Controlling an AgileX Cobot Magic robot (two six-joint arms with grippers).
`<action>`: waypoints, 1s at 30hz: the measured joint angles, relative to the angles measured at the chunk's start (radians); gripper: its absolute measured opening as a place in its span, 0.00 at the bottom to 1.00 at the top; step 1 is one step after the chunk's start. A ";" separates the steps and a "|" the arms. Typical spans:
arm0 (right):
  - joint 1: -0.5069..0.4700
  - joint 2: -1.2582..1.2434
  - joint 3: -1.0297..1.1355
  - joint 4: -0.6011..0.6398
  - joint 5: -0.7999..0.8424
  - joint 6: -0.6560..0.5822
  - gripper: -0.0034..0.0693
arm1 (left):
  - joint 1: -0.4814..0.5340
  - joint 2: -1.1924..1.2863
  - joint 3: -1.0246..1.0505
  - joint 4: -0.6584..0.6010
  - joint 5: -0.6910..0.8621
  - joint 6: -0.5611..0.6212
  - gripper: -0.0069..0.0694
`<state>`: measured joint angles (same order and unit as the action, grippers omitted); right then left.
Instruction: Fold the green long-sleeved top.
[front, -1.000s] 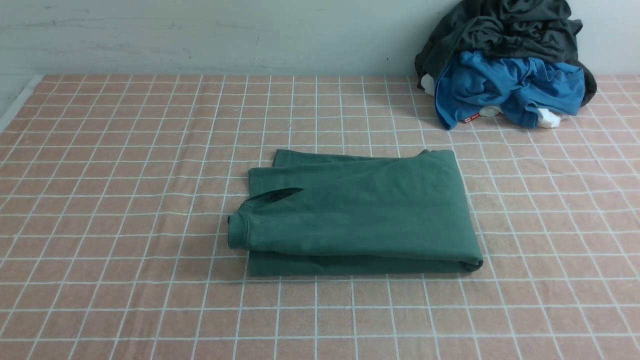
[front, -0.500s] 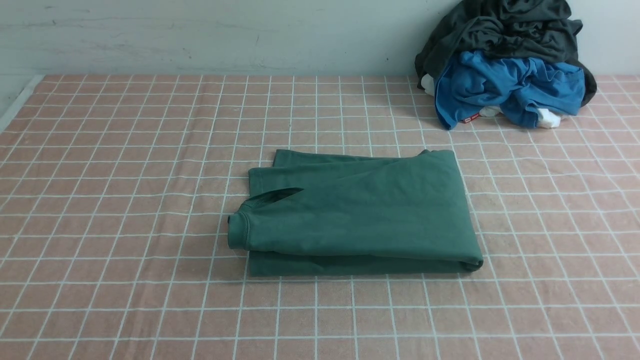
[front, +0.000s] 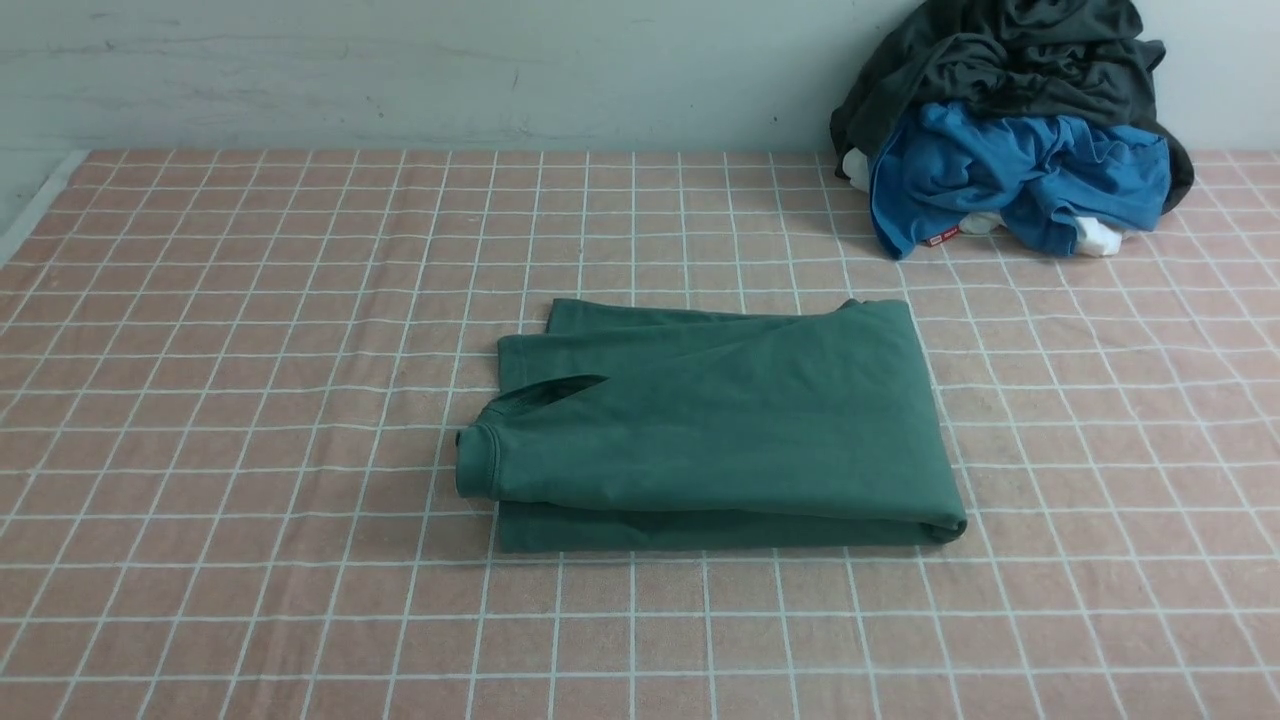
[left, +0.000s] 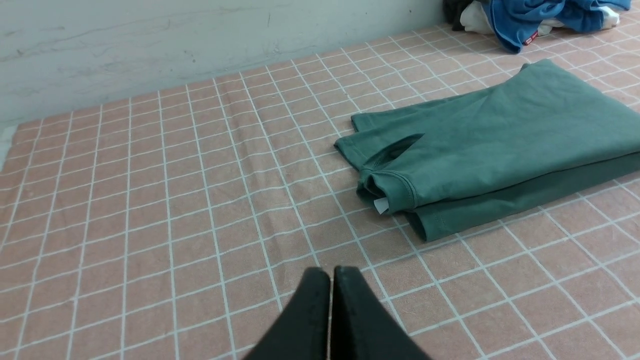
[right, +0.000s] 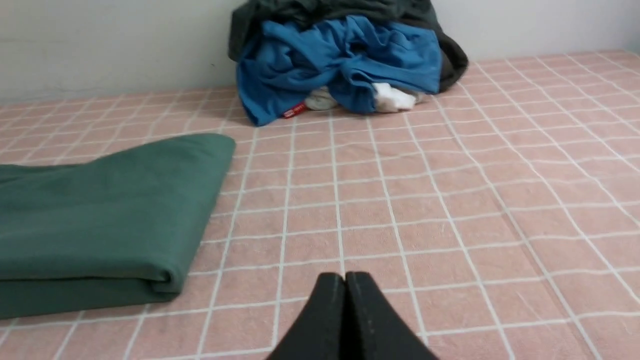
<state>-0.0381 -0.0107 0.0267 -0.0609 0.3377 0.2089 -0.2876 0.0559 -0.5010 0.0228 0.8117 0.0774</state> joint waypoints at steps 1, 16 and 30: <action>-0.004 0.000 -0.002 -0.001 0.007 0.000 0.03 | 0.000 0.000 0.000 0.000 0.000 0.000 0.09; 0.048 0.000 -0.003 -0.005 0.017 -0.003 0.03 | 0.000 0.000 0.000 0.000 0.000 0.000 0.09; 0.048 0.000 -0.003 -0.005 0.017 -0.003 0.03 | 0.000 0.000 0.000 0.000 0.000 0.000 0.09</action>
<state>0.0099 -0.0107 0.0242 -0.0654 0.3547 0.2062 -0.2876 0.0559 -0.5010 0.0228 0.8117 0.0774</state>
